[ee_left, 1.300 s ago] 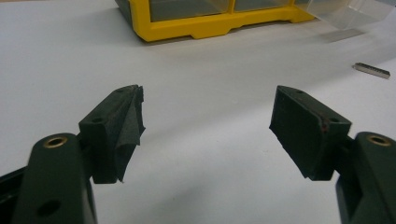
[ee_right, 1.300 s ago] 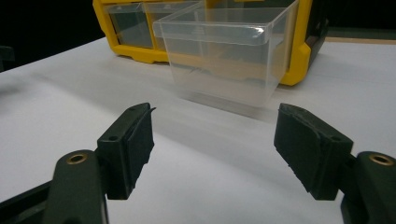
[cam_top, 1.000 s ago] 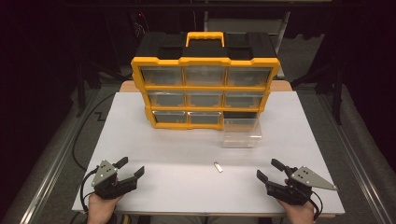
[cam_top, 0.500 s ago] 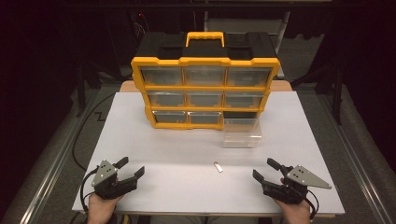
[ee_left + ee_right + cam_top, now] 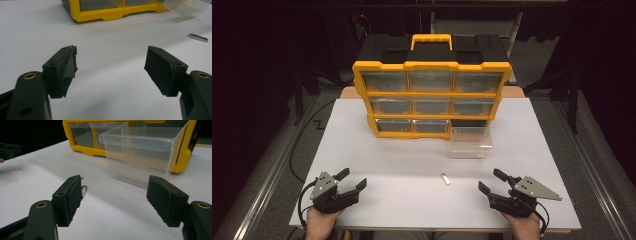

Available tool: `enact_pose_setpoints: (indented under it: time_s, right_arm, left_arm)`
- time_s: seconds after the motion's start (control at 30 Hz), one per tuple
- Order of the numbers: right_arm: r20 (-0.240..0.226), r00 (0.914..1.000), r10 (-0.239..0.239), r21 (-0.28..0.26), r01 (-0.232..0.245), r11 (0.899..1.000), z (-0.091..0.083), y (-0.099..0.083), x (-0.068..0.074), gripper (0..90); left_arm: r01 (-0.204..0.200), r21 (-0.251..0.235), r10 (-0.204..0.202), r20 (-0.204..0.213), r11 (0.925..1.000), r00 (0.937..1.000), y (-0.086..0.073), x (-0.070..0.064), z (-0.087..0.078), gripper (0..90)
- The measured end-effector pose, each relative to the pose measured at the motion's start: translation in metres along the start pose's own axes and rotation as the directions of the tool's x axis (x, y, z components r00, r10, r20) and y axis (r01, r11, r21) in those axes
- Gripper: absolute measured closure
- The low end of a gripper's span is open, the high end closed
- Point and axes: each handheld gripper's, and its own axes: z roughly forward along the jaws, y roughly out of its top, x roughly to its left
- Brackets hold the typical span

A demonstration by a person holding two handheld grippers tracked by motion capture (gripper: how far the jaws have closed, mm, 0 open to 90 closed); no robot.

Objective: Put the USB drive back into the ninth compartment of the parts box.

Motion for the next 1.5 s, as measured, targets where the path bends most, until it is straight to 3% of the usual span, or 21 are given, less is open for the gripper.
enact_pose_setpoints:
  time_s: [1.0,1.5]
  right_arm:
    - [-0.054,0.9983,0.023,0.011,-0.022,1.0,0.017,0.004,0.011,29.5]
    - [-0.086,0.9963,0.008,0.022,-0.006,1.0,0.03,0.007,0.02,30.2]
  left_arm:
    - [0.005,-0.001,-0.005,0.004,1.0,1.0,0.0,0.0,0.0,26.6]
    - [0.003,0.0,-0.003,0.009,1.0,1.0,0.0,0.0,0.0,26.6]
